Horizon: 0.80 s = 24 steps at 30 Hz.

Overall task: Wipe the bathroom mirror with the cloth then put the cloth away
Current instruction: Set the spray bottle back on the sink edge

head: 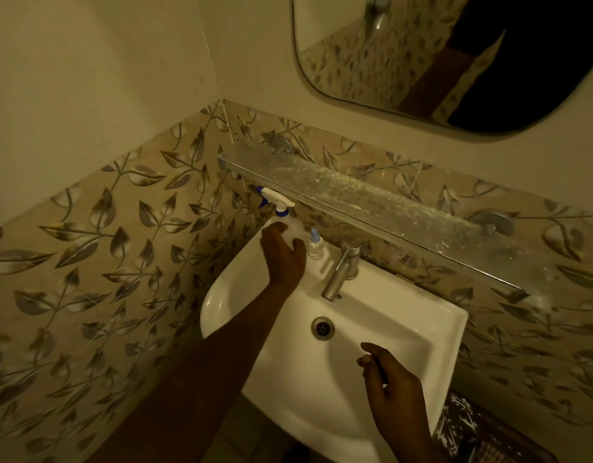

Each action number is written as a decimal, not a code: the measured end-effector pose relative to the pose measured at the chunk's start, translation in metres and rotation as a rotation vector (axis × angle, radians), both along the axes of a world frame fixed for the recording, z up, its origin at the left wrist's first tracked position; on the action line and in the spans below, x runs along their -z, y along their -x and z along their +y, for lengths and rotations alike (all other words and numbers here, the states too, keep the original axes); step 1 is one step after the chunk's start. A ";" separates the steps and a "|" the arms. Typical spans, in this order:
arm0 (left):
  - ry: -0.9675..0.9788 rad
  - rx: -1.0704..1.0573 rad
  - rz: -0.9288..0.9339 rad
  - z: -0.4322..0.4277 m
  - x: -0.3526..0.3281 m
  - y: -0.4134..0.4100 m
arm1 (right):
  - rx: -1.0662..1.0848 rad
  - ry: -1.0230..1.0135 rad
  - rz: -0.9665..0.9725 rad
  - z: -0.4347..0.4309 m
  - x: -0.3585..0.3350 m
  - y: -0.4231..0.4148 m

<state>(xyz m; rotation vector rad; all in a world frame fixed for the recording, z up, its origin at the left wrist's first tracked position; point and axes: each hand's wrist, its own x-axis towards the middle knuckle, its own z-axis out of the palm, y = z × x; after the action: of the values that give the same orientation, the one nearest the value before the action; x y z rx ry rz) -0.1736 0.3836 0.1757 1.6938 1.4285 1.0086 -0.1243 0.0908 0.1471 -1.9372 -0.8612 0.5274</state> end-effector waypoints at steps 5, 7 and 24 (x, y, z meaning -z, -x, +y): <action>0.144 0.190 -0.016 -0.016 0.004 -0.018 | -0.009 0.009 0.000 0.002 0.002 0.000; 0.169 0.211 0.013 -0.015 0.005 -0.023 | -0.006 0.002 -0.001 0.001 0.000 0.001; 0.184 0.300 0.167 0.004 -0.001 -0.024 | 0.005 -0.005 -0.018 -0.004 -0.005 -0.001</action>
<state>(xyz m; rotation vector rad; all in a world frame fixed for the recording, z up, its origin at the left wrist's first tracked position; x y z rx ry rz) -0.1497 0.3878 0.1770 1.8190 1.2762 0.5667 -0.1237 0.0870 0.1519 -1.9415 -0.8684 0.5048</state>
